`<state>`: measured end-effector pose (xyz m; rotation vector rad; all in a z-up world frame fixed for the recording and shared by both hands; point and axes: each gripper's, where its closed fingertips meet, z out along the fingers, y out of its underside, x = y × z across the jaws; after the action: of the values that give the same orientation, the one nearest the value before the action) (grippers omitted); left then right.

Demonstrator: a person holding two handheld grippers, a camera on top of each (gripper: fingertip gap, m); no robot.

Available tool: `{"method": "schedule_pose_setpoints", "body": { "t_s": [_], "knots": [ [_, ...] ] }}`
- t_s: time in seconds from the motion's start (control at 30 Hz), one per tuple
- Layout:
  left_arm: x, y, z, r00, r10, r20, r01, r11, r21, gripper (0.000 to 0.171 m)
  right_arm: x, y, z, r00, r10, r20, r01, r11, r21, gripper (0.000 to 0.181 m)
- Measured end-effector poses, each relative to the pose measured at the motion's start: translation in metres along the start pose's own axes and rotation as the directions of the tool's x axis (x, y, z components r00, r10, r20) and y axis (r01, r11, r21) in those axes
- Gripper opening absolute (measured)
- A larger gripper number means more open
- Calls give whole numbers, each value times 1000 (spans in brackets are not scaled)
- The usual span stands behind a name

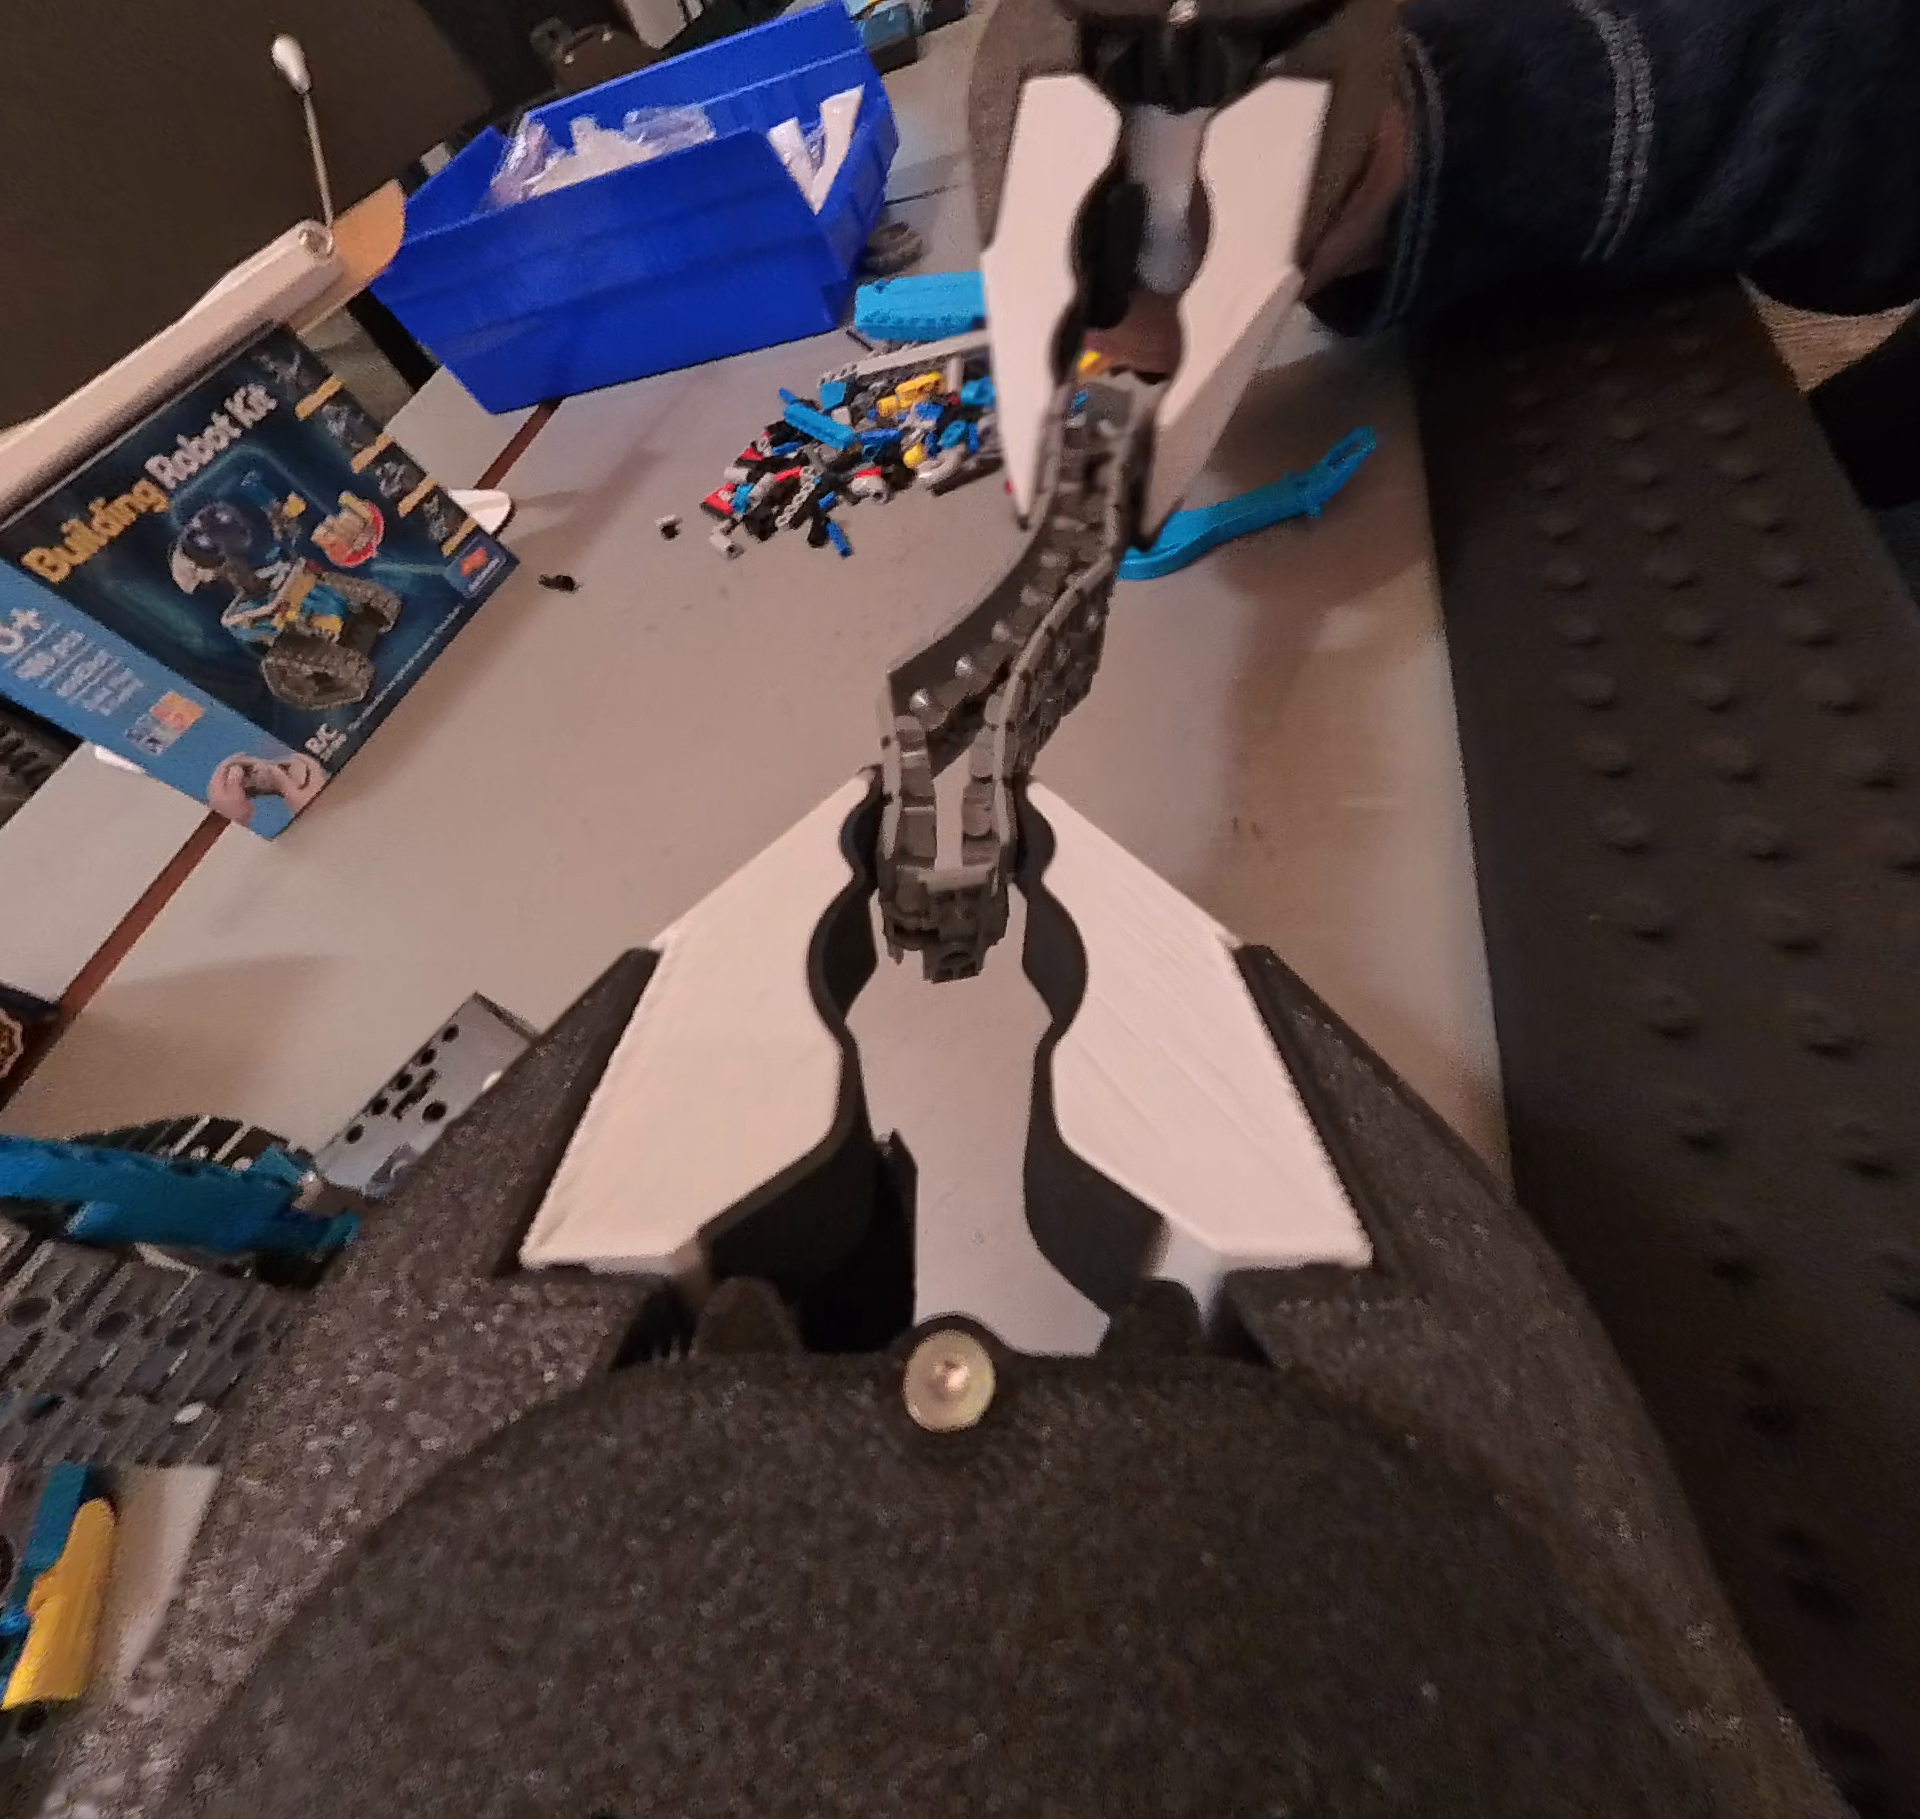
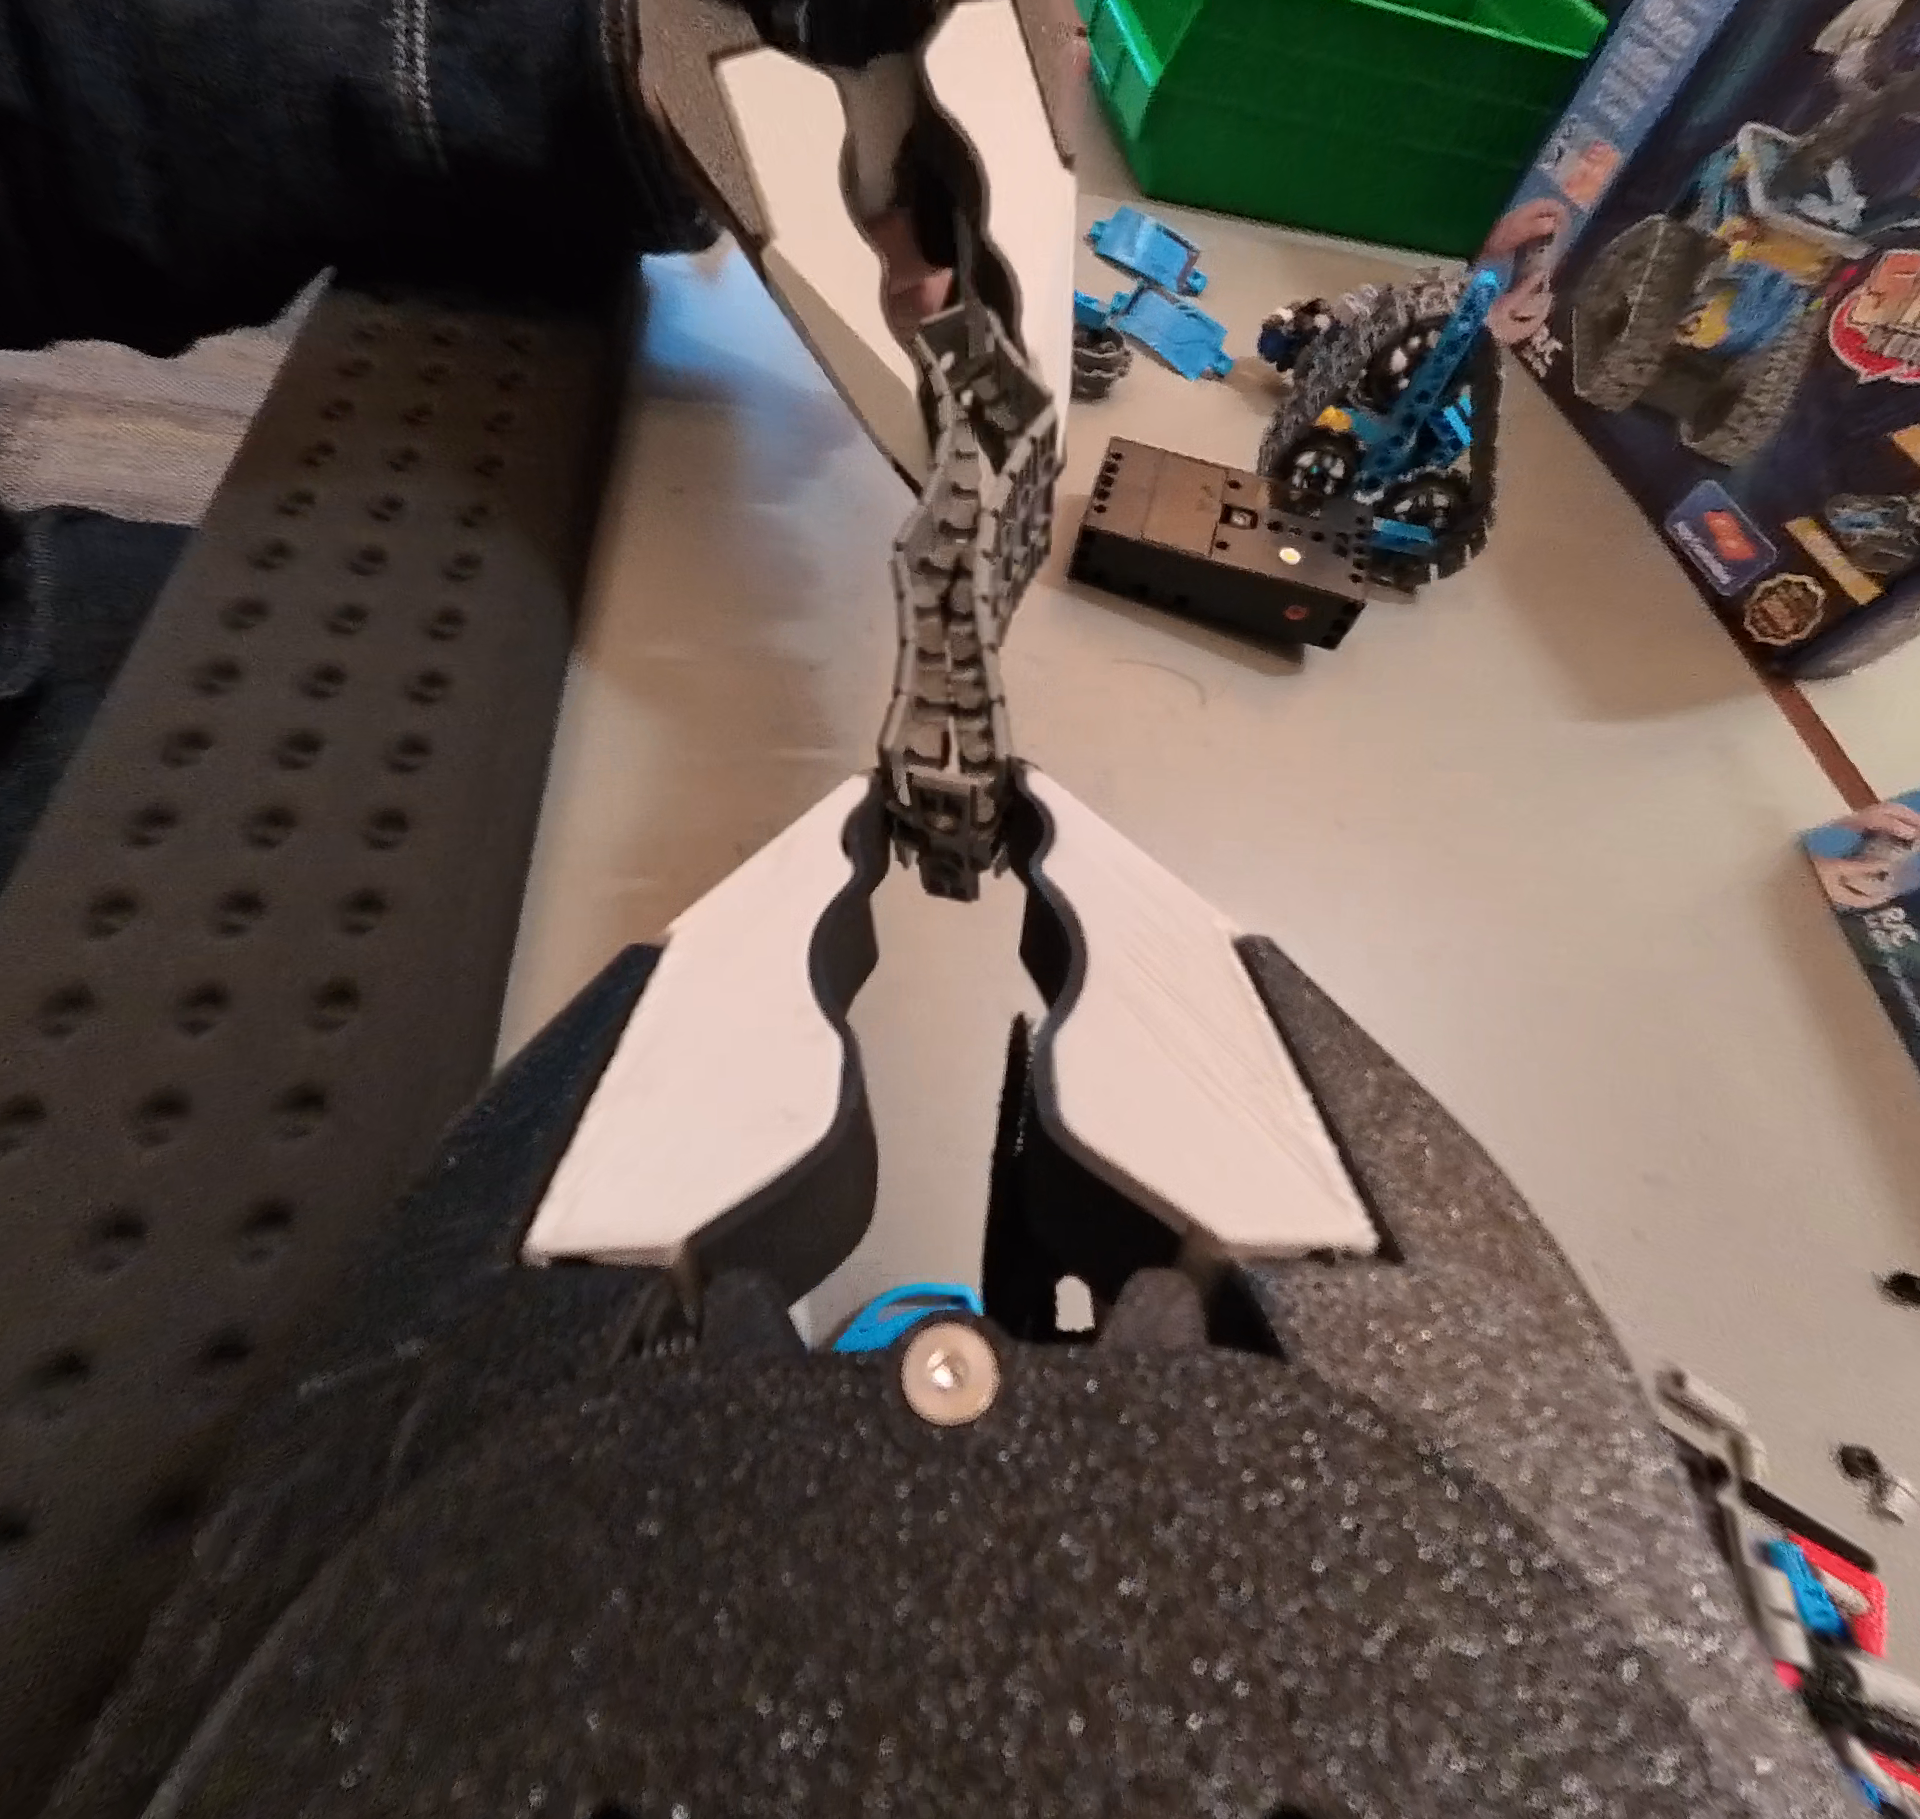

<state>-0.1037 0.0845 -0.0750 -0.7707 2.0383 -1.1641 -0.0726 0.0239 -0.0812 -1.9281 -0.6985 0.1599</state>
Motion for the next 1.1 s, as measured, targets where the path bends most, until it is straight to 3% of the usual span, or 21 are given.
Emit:
{"method": "schedule_pose_setpoints", "body": {
  "t_s": [0.3,0.6,0.7,0.83,0.93,1.0,1.1],
  "knots": [
    [0,16,5,998,-57,-28,56,997,-55,20,-5,12,10,999,22,26,-20,998,-67,20],
    [7,26,11,998,-35,-54,29,994,-106,20,-14,35,21,997,10,77,3,984,-177,20],
    [19,27,14,992,-31,-126,17,994,-105,19,4,54,25,999,32,-15,-35,962,-271,23],
    [24,39,19,984,-64,-166,40,988,-146,19,4,55,22,988,153,26,-142,960,-242,23],
    [31,53,24,980,-63,-191,24,979,-201,19,0,66,21,991,132,30,-118,951,-285,25],
    [34,62,26,978,-75,-196,24,968,-248,19,3,59,17,993,117,21,-108,964,-245,33],
    [33,67,27,979,-84,-187,30,962,-271,19,6,40,11,976,209,56,-199,968,-153,41]
  ]
}}
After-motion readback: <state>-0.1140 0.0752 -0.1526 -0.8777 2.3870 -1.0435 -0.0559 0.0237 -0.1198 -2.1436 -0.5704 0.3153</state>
